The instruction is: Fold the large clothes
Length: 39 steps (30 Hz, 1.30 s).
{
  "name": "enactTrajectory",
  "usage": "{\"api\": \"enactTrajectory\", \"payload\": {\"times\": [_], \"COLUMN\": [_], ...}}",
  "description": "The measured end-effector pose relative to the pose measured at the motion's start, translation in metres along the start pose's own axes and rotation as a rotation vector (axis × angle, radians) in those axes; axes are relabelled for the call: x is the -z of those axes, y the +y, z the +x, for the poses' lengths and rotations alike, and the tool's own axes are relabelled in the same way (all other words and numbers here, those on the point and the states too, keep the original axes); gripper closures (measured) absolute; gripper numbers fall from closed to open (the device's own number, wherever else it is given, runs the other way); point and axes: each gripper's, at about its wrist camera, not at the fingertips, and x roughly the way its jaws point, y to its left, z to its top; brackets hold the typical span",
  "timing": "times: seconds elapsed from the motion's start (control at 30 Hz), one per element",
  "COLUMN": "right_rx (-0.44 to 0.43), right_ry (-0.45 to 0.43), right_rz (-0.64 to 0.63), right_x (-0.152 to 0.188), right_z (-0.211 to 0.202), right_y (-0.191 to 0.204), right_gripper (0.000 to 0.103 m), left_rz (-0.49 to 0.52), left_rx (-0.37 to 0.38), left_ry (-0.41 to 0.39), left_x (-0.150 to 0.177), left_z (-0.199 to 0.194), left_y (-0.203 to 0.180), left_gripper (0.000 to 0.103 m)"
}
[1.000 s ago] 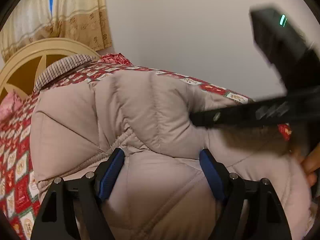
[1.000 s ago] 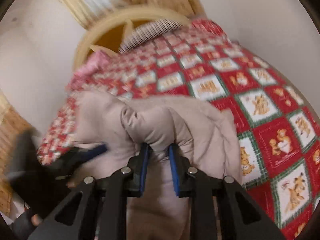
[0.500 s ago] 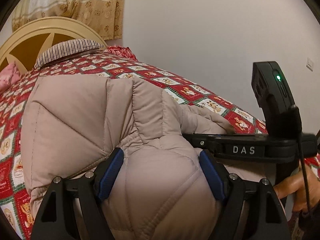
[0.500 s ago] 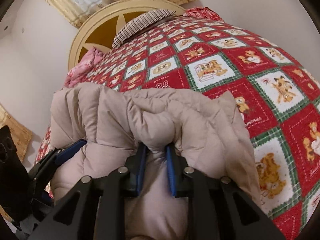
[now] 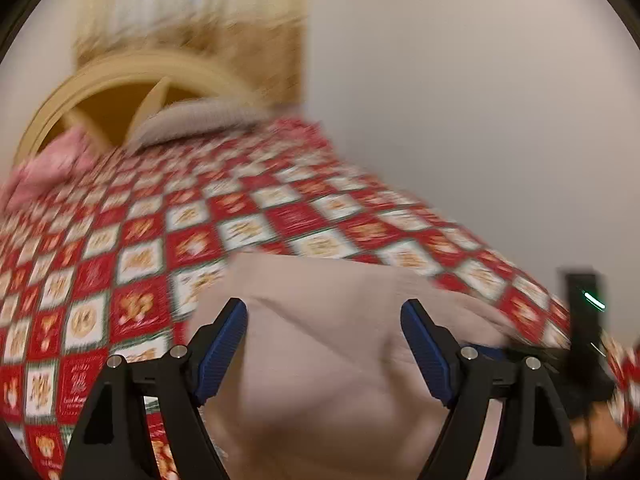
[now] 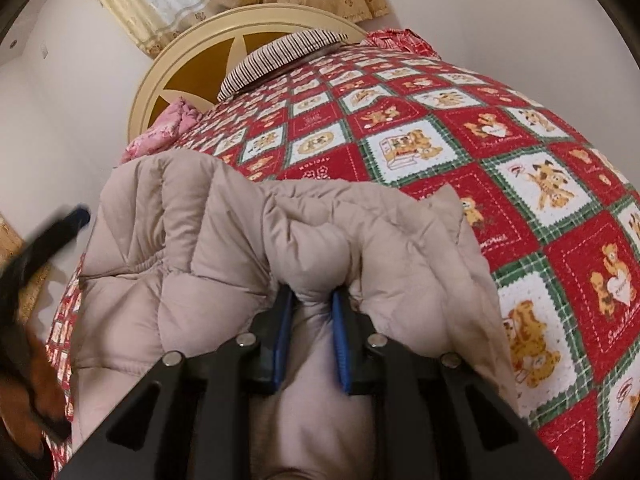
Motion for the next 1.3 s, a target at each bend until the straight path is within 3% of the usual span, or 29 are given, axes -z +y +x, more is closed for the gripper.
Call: {"api": "enactTrajectory", "payload": {"times": [0.07,0.13,0.33,0.53,0.6,0.7,0.73,0.77,0.8,0.83,0.87,0.9,1.0,1.07,1.17,1.23,1.3], "right_rx": [0.0,-0.001,-0.037,-0.005,-0.003,-0.033,-0.061,-0.102,-0.155,-0.177,-0.191,-0.192,-0.164,-0.103,-0.169,-0.219,-0.266], "right_ry": [-0.004,-0.007,-0.016,-0.024,-0.034,-0.024,-0.056,-0.105,-0.19,-0.251,-0.304,-0.302,-0.172,-0.066,-0.017,0.017,0.019], "right_rz": [0.001,0.001,0.028,0.023,0.019,0.07,0.105,0.138,0.173,0.189,0.199,0.208,0.226,0.219,0.247,0.251,0.249], "right_x": [0.0,0.0,0.0,-0.001,-0.001,-0.004,-0.003,-0.002,0.001,0.004,0.008,0.01,0.015,0.023,0.033,0.038,0.043], "right_z": [0.0,0.0,0.0,-0.002,-0.006,-0.027,-0.043,-0.06,-0.086,-0.106,-0.125,-0.135,-0.127,-0.108,-0.087,-0.069,-0.062], "right_y": [0.001,0.001,-0.005,-0.002,0.0,-0.005,-0.009,-0.012,-0.017,-0.021,-0.027,-0.034,-0.048,-0.053,-0.059,-0.059,-0.062], "right_gripper": [0.083,0.083,0.083,0.083,0.082,0.075,0.062,0.035,0.021,0.0,0.0,0.0,0.0,0.0,0.0,0.0,0.0], "left_rz": [-0.045,-0.099,-0.008,0.028,0.026,0.001,-0.027,-0.066,-0.092,-0.133,-0.17,-0.227,-0.433,-0.515,-0.623,-0.644,-0.6], "left_rx": [-0.049,-0.065,-0.165,-0.198,-0.152,0.003,0.041,0.108,0.152,0.206,0.243,0.284,0.392,0.43,0.508,0.529,0.543], "left_ry": [0.077,0.138,0.123,0.147,0.171,0.205,0.183,0.145,0.122,0.097,0.087,0.083,0.139,0.175,0.253,0.247,0.215], "left_x": [0.001,0.006,0.025,0.028,0.027,0.024,0.025,0.03,0.034,0.041,0.048,0.055,0.083,0.098,0.117,0.125,0.125], "left_z": [0.029,0.057,0.077,0.08,0.074,0.033,0.016,-0.008,-0.023,-0.042,-0.053,-0.061,-0.056,-0.04,-0.013,-0.006,-0.007], "left_y": [0.015,0.025,0.005,0.002,0.007,0.026,0.033,0.045,0.052,0.065,0.074,0.085,0.104,0.104,0.093,0.081,0.073], "left_gripper": [0.021,0.01,0.005,0.004,0.004,0.004,0.004,0.004,0.004,0.004,0.004,0.004,0.004,0.004,0.004,0.003,0.001]}}
